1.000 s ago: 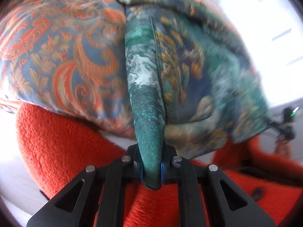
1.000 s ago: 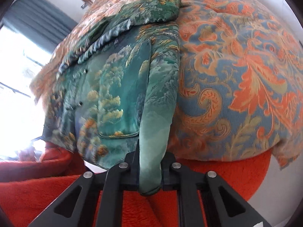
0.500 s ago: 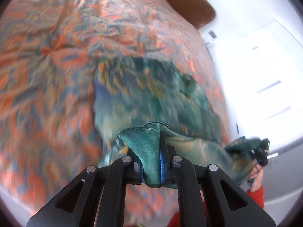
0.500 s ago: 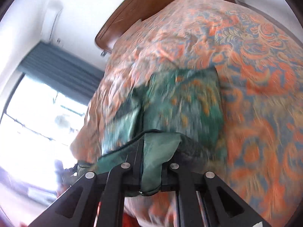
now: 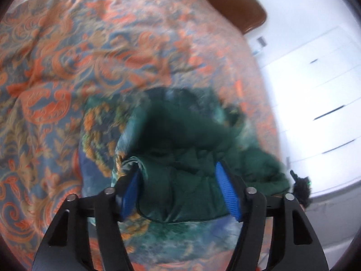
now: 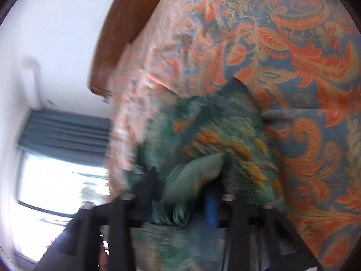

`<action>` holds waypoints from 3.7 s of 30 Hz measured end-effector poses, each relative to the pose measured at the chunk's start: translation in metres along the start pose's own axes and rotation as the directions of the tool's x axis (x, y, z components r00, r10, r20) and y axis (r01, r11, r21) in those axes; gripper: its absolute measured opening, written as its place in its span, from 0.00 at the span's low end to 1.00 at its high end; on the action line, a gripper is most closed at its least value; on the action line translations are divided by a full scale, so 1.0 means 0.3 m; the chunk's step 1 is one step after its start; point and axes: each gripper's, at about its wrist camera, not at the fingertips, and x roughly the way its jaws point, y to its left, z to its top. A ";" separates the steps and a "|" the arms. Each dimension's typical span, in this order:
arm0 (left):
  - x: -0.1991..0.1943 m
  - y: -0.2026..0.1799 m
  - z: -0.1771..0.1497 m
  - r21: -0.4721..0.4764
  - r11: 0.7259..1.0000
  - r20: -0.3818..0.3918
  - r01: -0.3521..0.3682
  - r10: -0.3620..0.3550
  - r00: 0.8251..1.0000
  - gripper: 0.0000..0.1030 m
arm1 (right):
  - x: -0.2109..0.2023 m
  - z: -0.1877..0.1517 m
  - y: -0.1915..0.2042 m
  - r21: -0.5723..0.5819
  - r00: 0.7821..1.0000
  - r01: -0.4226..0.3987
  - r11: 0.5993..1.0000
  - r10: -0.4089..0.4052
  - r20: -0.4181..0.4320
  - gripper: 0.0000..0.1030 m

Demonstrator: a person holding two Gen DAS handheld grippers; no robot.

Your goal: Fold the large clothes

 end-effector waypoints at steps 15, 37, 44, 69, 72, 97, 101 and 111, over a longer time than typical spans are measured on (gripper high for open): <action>0.007 0.070 -0.095 0.143 0.983 -0.030 -0.115 0.120 0.992 0.90 | -0.062 -0.110 0.203 -0.539 0.923 0.371 0.756 -0.364 0.124 0.82; -0.082 -0.157 0.003 0.179 0.899 0.382 -0.400 0.311 0.870 0.08 | -0.002 -0.257 0.563 -0.628 0.717 0.696 0.348 -0.381 0.583 0.11; 0.134 -0.145 0.146 0.166 0.831 0.459 -0.531 0.411 0.787 0.08 | 0.132 -0.075 0.673 -0.560 0.663 0.747 0.359 -0.326 0.674 0.11; 0.488 0.192 0.034 0.124 0.877 0.350 -0.464 0.399 0.847 0.19 | 0.490 0.085 0.064 -0.524 0.813 0.582 0.622 -0.444 0.376 0.17; 0.490 0.192 0.035 0.124 0.878 0.350 -0.462 0.397 0.848 0.19 | 0.492 0.084 0.075 -0.524 0.813 0.582 0.622 -0.443 0.377 0.17; 0.144 -0.156 -0.431 0.378 0.806 0.291 -0.454 0.362 0.885 0.93 | -0.090 -0.287 0.207 -0.551 0.809 0.572 0.608 -0.309 0.499 0.72; 0.256 -0.263 -0.470 0.434 0.808 0.210 -0.398 0.339 0.917 0.93 | -0.102 -0.500 0.170 -0.597 0.831 0.539 0.595 -0.259 0.493 0.72; 0.559 -0.428 -0.310 0.477 0.758 0.211 -0.445 0.393 0.895 0.94 | -0.179 -0.698 0.117 -0.611 0.816 0.515 0.601 -0.127 0.564 0.76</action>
